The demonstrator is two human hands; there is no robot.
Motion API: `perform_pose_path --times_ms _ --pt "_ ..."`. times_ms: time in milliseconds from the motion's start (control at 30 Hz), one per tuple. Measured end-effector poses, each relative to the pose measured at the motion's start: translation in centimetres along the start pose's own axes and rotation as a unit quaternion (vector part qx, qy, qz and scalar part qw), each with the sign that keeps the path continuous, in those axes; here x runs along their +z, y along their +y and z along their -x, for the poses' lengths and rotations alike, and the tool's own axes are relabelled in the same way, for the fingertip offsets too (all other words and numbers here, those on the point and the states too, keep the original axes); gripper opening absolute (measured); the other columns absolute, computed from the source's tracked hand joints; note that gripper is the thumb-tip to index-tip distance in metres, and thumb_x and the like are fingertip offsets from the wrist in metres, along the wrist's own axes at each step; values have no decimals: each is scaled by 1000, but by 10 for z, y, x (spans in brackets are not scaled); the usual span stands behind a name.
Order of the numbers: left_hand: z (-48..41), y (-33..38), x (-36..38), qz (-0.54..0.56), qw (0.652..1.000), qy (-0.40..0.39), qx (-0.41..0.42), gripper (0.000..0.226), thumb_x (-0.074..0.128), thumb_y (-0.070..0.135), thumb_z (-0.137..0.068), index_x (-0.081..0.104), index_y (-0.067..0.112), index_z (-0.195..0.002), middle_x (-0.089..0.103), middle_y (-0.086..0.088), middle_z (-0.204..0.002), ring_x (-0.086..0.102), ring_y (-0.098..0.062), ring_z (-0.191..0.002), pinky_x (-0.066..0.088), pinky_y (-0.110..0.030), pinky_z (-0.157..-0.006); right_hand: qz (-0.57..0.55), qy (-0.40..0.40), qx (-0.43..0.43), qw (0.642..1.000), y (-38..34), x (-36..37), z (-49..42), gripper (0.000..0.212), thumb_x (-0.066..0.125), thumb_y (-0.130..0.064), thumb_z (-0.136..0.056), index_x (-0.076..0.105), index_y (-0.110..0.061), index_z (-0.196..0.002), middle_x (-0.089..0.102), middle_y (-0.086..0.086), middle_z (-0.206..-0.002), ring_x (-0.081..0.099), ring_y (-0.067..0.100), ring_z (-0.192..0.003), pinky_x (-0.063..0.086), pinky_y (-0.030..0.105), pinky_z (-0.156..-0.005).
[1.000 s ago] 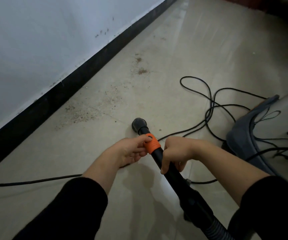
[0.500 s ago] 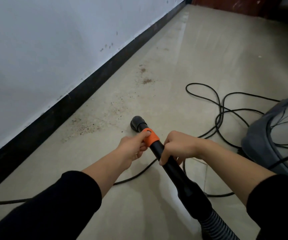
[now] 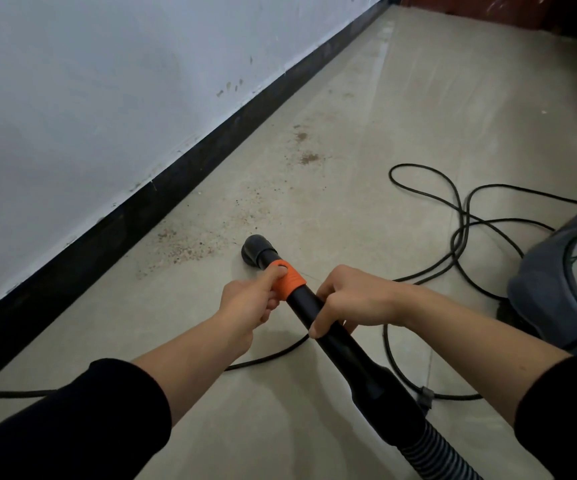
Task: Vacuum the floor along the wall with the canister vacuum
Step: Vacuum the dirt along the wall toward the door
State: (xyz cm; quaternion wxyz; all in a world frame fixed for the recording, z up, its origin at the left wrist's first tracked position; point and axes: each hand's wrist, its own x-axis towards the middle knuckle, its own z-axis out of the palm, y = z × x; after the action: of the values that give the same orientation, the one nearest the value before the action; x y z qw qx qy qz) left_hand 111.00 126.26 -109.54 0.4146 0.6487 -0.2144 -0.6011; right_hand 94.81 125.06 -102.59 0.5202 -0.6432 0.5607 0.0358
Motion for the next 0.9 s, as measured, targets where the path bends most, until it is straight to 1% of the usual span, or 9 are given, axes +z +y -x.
perform_pose_path --times_ms 67,133,200,267,367,533,667,767,900 --pt "1 1 -6 7 1000 -2 1 32 75 35 -77 55 12 -70 44 -2 -59 36 -14 -56 31 -23 -55 8 8 -7 1000 -5 5 -2 27 78 -12 -71 69 8 -86 67 17 -74 71 35 -76 59 41 -75" --pt "0 3 -10 15 1000 6 2 30 74 33 -78 54 13 -70 43 -2 -59 36 -14 -56 31 -23 -55 13 19 -13 1000 -9 10 -5 23 78 -12 -71 69 7 -81 62 11 -67 66 27 -66 58 37 -67" --pt "-2 6 -11 25 1000 16 4 28 74 32 -79 56 11 -73 45 -3 -62 39 -13 -58 33 -23 -55 16 31 -14 999 -13 13 -7 17 78 -13 -71 66 -1 -71 58 5 -59 60 19 -56 51 27 -54" --pt "-3 8 -11 31 999 17 3 26 73 30 -80 57 10 -75 46 -4 -65 41 -13 -58 34 -22 -55 19 43 -14 999 -14 14 -8 19 79 -15 -71 62 -7 -64 54 2 -55 55 17 -52 43 22 -50" --pt "-7 10 -6 34 999 23 6 26 73 30 -81 60 9 -75 49 -4 -65 43 -13 -59 36 -22 -55 28 63 -12 998 -14 14 -10 24 79 -18 -70 59 -8 -60 49 1 -54 47 17 -51 38 23 -50" --pt "-15 13 11 32 999 21 8 29 73 34 -80 60 9 -74 54 -2 -63 47 -15 -63 39 -24 -58 32 101 -4 994 -6 6 -10 25 80 -22 -66 59 -10 -60 49 1 -55 47 19 -54 38 28 -56" --pt "-21 12 24 36 999 24 7 30 73 36 -80 61 9 -75 56 -1 -62 49 -15 -63 41 -26 -62 26 113 0 993 -1 -1 -8 28 79 -21 -69 56 -11 -59 47 -1 -53 46 16 -51 36 24 -51" --pt "-27 12 32 40 999 24 8 31 74 37 -79 60 10 -72 56 -1 -61 49 -15 -61 41 -27 -62 22 120 0 992 1 -6 -7 27 78 -21 -70 56 -12 -59 47 -3 -53 46 13 -49 35 21 -48" --pt "-33 12 43 43 999 25 6 32 74 39 -78 63 8 -78 60 -3 -68 50 -17 -67 43 -29 -66 15 134 1 991 6 -11 -9 23 78 -21 -70 60 -10 -62 49 -2 -56 47 14 -51 35 21 -48"
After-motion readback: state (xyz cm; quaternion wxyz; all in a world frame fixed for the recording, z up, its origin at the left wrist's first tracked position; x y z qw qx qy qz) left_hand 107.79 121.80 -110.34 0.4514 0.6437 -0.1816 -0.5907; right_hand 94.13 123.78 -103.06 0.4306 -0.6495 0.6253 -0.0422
